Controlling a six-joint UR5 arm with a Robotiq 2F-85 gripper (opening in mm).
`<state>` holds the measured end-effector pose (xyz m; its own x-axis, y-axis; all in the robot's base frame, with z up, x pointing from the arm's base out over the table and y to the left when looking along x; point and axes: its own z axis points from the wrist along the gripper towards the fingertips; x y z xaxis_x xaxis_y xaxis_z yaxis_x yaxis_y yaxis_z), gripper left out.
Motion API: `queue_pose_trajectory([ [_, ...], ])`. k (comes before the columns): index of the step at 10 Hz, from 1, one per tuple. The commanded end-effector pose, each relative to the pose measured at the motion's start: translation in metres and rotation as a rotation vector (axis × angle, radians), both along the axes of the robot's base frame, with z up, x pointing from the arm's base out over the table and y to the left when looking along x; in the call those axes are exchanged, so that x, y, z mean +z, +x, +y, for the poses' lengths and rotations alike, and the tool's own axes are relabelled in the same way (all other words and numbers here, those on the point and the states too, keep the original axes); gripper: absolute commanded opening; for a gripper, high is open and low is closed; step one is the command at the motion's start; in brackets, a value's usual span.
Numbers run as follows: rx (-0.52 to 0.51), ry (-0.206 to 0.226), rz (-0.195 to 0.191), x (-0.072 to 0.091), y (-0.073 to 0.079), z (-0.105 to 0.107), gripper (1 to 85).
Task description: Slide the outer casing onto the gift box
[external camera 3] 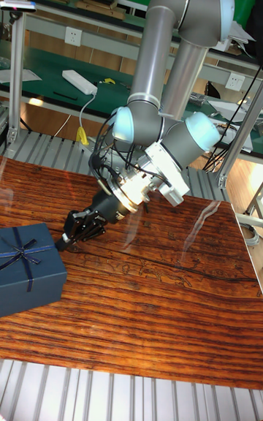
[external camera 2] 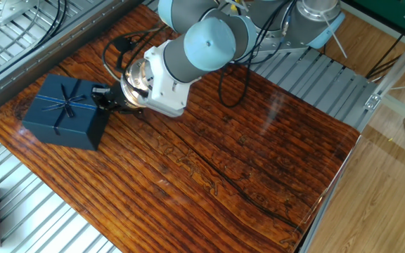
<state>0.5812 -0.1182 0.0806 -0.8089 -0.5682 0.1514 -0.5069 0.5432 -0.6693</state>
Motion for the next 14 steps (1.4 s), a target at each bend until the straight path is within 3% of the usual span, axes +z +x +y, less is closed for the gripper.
queue_pose_trajectory([
  [1, -0.010, 0.006, 0.027, 0.000, -0.004, -0.001, 1.0],
  [3, -0.054, 0.076, 0.070, -0.009, -0.019, 0.011, 1.0],
  [5, -0.130, 0.217, 0.132, -0.026, -0.040, 0.039, 1.0],
  [8, -0.121, 0.188, 0.134, -0.014, -0.037, 0.035, 1.0],
  [9, -0.123, 0.214, 0.129, -0.013, -0.035, 0.042, 1.0],
  [12, -0.121, 0.423, 0.107, -0.017, -0.019, 0.098, 1.0],
  [13, -0.128, 0.493, 0.139, -0.019, -0.020, 0.121, 1.0],
  [14, -0.088, 0.484, 0.157, -0.016, -0.013, 0.126, 1.0],
])
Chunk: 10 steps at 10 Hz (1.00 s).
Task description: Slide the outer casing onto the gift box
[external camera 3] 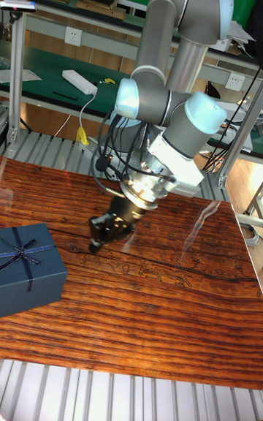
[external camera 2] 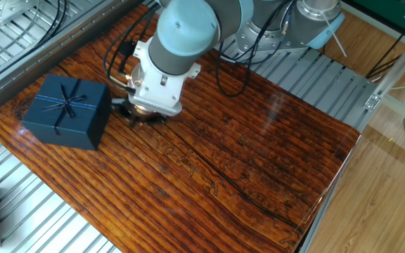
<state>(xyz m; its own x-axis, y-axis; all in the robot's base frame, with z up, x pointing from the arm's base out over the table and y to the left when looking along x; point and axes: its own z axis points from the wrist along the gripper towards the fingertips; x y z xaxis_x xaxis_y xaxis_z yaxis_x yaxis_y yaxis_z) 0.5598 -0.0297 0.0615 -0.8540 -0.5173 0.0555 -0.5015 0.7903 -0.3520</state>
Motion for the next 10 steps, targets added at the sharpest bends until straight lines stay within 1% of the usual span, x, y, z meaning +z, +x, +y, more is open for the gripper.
queue_pose_trajectory([
  [1, 0.049, 0.108, 0.004, 0.004, 0.016, 0.040, 1.0],
  [2, 0.076, 0.115, -0.044, 0.004, 0.030, 0.043, 1.0],
  [3, 0.047, 0.179, -0.054, 0.000, 0.030, 0.058, 1.0],
  [4, 0.011, 0.247, -0.050, -0.002, 0.026, 0.073, 1.0],
  [5, 0.014, 0.254, -0.050, -0.002, 0.026, 0.074, 1.0],
  [7, 0.014, 0.249, -0.035, -0.002, 0.026, 0.075, 1.0],
  [8, 0.012, 0.243, -0.033, -0.003, 0.027, 0.074, 1.0],
  [10, 0.007, 0.246, -0.031, -0.003, 0.026, 0.074, 1.0],
])
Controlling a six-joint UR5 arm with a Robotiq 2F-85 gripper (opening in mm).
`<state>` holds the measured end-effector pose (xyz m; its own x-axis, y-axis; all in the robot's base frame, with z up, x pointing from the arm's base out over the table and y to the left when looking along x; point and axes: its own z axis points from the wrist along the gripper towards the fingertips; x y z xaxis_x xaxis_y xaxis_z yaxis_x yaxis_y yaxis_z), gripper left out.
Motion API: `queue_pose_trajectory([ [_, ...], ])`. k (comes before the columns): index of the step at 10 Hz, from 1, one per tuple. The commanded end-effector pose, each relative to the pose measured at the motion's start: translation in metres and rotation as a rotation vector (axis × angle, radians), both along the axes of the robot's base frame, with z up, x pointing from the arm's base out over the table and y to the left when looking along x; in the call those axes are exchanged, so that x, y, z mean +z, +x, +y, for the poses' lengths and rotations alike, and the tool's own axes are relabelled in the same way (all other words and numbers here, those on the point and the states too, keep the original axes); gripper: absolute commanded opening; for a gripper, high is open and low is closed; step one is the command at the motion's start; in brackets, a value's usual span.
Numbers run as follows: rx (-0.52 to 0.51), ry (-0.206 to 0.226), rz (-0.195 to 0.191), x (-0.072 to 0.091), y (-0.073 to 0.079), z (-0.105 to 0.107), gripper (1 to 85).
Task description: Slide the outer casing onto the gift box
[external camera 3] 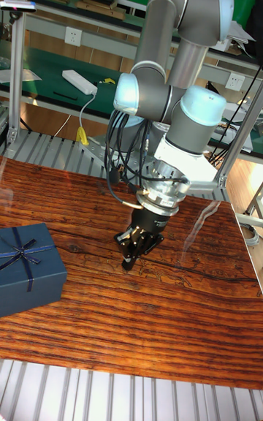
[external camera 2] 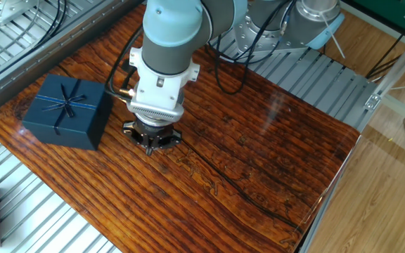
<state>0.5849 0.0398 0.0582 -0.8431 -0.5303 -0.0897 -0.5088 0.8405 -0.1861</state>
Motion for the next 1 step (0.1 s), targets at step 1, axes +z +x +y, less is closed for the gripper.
queue_pose_trajectory([
  [1, -0.012, 0.023, 0.004, -0.0002, 0.0010, 0.0048, 1.0],
])
